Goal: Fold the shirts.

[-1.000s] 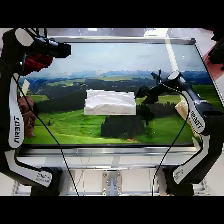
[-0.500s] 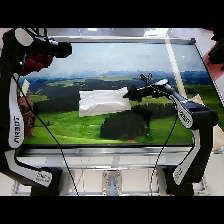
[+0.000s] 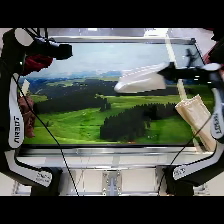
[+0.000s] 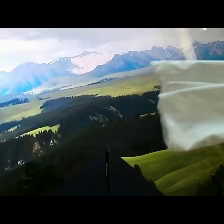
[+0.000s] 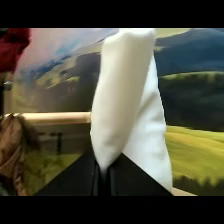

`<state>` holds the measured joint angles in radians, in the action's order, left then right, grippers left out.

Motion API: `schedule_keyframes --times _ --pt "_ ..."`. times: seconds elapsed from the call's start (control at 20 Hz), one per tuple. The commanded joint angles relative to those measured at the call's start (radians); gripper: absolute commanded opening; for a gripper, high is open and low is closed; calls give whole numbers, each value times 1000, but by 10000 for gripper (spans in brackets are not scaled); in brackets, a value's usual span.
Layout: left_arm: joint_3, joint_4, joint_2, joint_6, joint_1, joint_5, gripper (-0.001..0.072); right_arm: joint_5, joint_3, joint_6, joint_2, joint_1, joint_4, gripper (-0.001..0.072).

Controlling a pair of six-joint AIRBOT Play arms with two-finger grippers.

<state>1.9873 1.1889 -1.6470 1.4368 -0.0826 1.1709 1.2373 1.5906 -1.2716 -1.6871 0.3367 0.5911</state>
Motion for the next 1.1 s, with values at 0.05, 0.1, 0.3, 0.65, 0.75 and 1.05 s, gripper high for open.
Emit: schedule_keyframes --times 0.05,0.1,0.3,0.65,0.75,1.05 --pt "0 -30 1 1 1 0 19 134 6 -204 221 284 557 27" --pt "0 -34 0 4 0 0 19 180 6 -211 252 338 626 27" --pt "0 -72 1 7 0 2 18 364 6 -229 302 510 867 27" --pt "0 -144 0 7 -8 -3 18 334 -195 -222 303 578 1140 30" --pt "0 -143 1 6 -22 -2 19 288 -297 -225 303 578 1127 201" --pt "0 -142 0 6 -29 -5 19 177 -304 -264 352 578 914 378"
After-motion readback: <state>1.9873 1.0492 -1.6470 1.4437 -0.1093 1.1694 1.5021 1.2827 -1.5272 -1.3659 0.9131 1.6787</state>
